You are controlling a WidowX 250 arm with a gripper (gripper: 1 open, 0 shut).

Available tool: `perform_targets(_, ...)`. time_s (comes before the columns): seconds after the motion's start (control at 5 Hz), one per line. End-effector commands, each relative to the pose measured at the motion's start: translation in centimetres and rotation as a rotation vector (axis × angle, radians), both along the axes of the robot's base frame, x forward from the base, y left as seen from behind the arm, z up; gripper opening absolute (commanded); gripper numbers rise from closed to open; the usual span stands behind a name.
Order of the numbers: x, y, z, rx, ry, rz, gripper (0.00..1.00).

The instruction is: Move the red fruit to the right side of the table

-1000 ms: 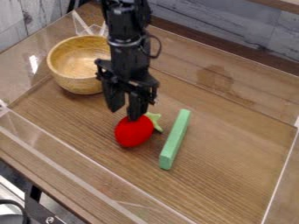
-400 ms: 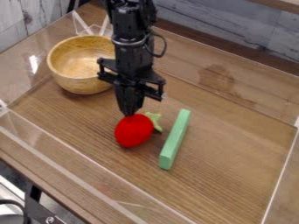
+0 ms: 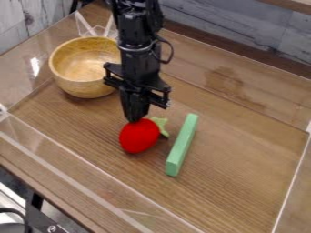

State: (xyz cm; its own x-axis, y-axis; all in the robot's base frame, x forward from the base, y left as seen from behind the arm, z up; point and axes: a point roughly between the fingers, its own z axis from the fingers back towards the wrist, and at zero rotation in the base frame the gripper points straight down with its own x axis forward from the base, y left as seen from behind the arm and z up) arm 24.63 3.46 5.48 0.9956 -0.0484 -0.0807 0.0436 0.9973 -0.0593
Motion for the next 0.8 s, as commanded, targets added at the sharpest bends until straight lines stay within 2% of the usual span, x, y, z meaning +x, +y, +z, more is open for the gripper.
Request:
perform_targets(0.0, 0.8, 0.7, 2.8, 0.016, -0.081, -0.026, 0.00)
perform_targets(0.2, 0.7, 0.6, 3.7, 0.019, -0.082, -0.016, 0.00)
perform_targets(0.4, 0.4, 0.3, 3.6, 0.020, -0.074, -0.013, 1.00)
perform_targets(0.6, 0.7, 0.8, 2.3, 0.018, -0.065, -0.083, 1.00)
